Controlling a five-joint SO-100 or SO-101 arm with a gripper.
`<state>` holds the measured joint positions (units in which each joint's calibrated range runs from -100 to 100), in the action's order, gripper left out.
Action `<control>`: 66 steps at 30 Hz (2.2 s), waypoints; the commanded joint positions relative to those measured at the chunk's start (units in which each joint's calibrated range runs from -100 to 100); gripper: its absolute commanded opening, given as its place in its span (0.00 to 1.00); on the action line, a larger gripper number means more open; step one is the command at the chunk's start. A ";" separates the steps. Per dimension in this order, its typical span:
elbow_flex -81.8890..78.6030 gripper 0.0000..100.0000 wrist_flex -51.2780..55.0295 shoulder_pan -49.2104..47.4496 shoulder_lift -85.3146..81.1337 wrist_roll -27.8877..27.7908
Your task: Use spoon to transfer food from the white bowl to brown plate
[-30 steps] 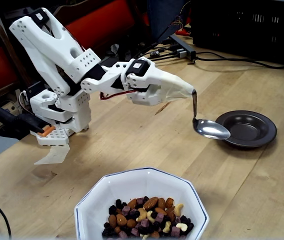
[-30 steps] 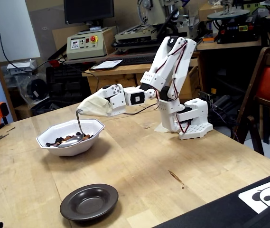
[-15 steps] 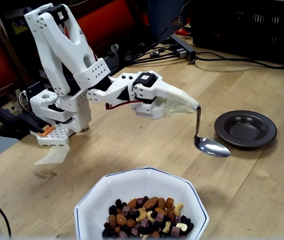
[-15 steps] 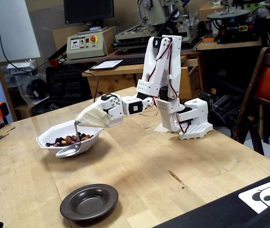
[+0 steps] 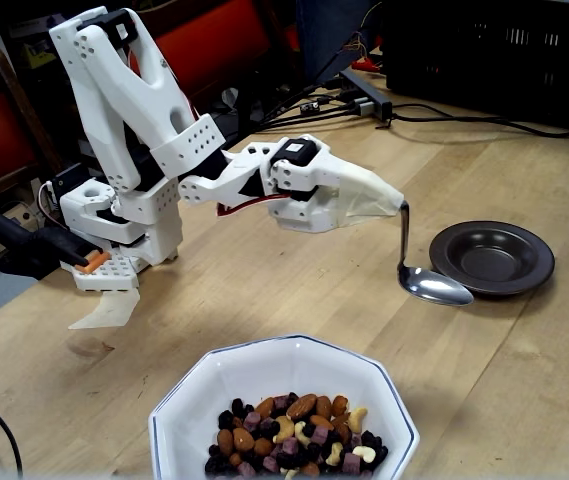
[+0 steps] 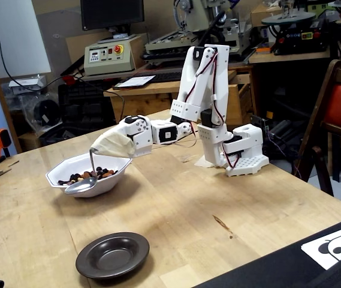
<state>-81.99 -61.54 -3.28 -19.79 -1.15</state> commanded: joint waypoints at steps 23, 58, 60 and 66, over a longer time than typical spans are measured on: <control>2.43 0.03 -1.78 26.54 -0.45 -0.59; -2.26 0.02 -1.30 28.25 -2.33 -0.63; -4.21 0.02 -1.30 28.25 -5.32 -0.63; -10.76 0.02 -1.15 28.25 -17.22 -0.63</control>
<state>-91.25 -61.54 24.16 -29.24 -1.64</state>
